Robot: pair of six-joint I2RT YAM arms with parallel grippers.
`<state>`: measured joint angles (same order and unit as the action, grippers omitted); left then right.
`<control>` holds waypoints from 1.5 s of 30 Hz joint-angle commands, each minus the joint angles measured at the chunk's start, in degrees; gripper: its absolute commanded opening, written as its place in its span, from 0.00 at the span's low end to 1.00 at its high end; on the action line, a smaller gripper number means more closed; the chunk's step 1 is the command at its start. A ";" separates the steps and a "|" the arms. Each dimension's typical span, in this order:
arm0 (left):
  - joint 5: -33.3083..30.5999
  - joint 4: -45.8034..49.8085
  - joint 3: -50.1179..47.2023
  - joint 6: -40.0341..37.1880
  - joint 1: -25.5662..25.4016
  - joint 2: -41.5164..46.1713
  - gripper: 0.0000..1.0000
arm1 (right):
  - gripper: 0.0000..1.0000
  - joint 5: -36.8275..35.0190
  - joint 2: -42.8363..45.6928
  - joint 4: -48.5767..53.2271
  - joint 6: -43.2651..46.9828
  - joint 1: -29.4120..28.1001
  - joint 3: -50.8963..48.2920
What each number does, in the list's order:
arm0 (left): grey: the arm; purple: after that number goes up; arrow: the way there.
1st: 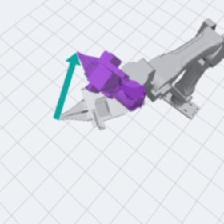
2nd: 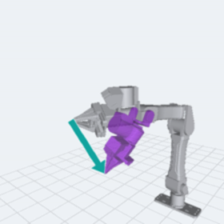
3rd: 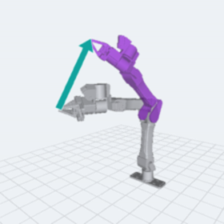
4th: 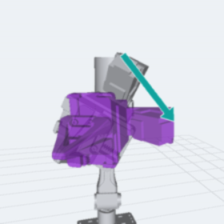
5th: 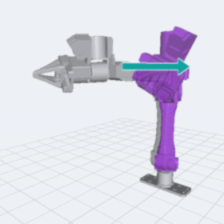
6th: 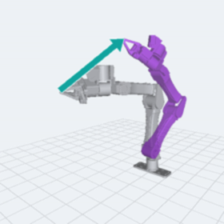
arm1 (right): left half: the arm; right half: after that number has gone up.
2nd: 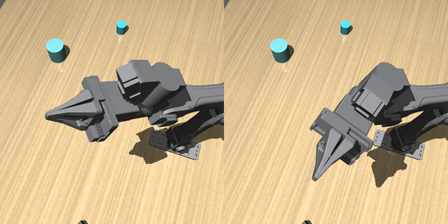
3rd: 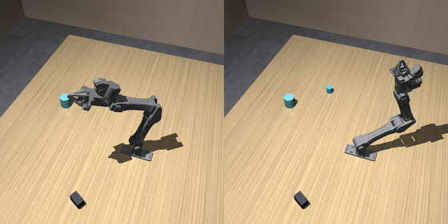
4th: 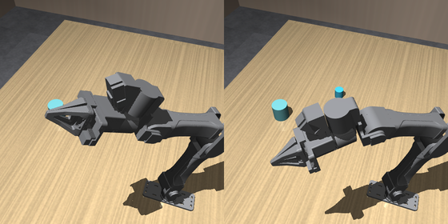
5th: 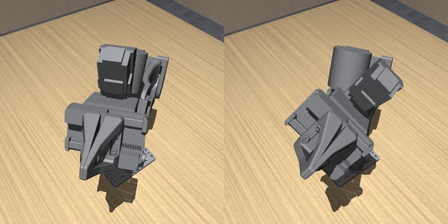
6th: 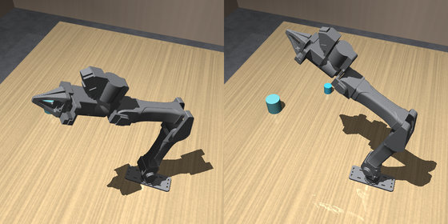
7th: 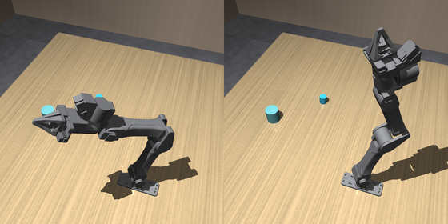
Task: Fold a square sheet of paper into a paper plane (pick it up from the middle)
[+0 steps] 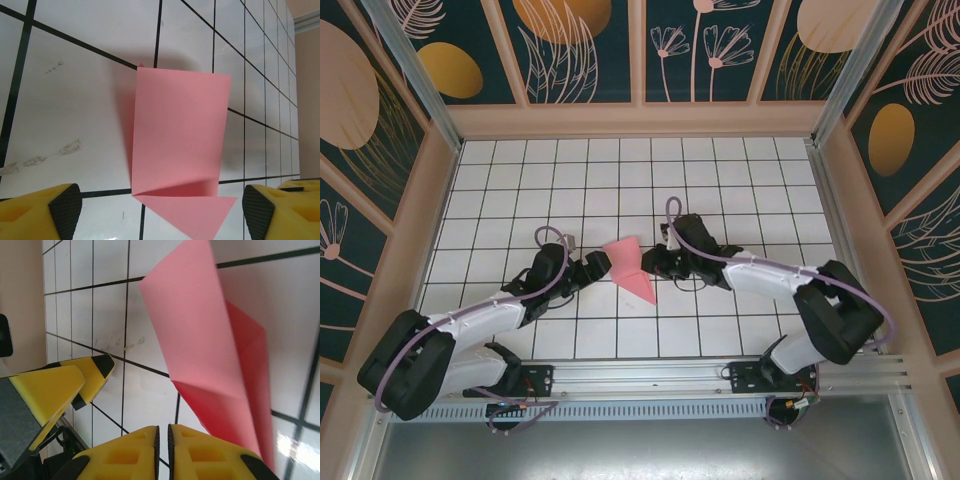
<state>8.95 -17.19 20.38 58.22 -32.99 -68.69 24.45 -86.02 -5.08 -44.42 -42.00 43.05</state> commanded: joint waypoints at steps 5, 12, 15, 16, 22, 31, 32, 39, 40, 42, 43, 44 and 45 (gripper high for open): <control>0.37 -1.35 1.68 0.93 0.47 -1.46 0.86 | 0.16 5.19 -6.93 -2.66 4.27 -0.37 3.69; 2.04 1.15 5.14 -1.25 0.43 -4.50 0.86 | 0.17 2.58 -10.87 -0.91 5.91 -0.28 4.91; 3.04 1.06 6.01 -1.90 0.45 -5.97 0.86 | 0.17 2.30 -12.33 -2.32 5.96 0.12 3.60; 3.79 0.94 6.36 -2.12 0.38 -6.64 0.86 | 0.17 2.38 -12.65 -3.00 5.73 0.31 2.98; 8.01 0.36 9.34 -3.04 0.45 -11.31 0.85 | 0.17 4.05 -13.56 -8.47 4.43 1.63 -1.08; 9.57 -1.50 11.00 -2.36 0.44 -15.88 0.85 | 0.18 8.06 -15.30 -21.71 -1.35 3.32 -10.15; 9.73 -1.44 11.08 -2.31 0.38 -16.27 0.85 | 0.18 8.31 -15.45 -22.75 -1.93 3.44 -10.81; 11.21 -4.46 10.56 -0.41 0.39 -17.90 0.80 | 0.19 9.35 -16.16 -26.57 -3.56 4.12 -13.41; 11.41 -5.03 10.64 -0.22 0.39 -18.36 0.80 | 0.19 9.35 -16.41 -26.71 -3.50 4.12 -13.54; 12.20 -6.11 11.14 -0.01 0.36 -19.65 0.77 | 0.19 9.24 -16.80 -27.20 -3.55 4.19 -13.86; 12.63 -6.43 11.53 0.14 0.42 -20.41 0.75 | 0.19 9.23 -16.98 -27.29 -3.53 4.24 -13.95; 12.86 -6.83 11.81 0.21 0.38 -20.97 0.73 | 0.19 9.30 -17.22 -27.39 -3.60 4.34 -13.94; 12.85 -7.05 12.11 0.45 0.40 -21.51 0.73 | 0.19 9.33 -17.37 -27.60 -3.63 4.38 -13.97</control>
<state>20.25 -21.23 30.92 57.78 -32.88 -88.75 33.52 -100.55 -34.72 -47.46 -37.52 30.96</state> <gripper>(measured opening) 0.733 0.188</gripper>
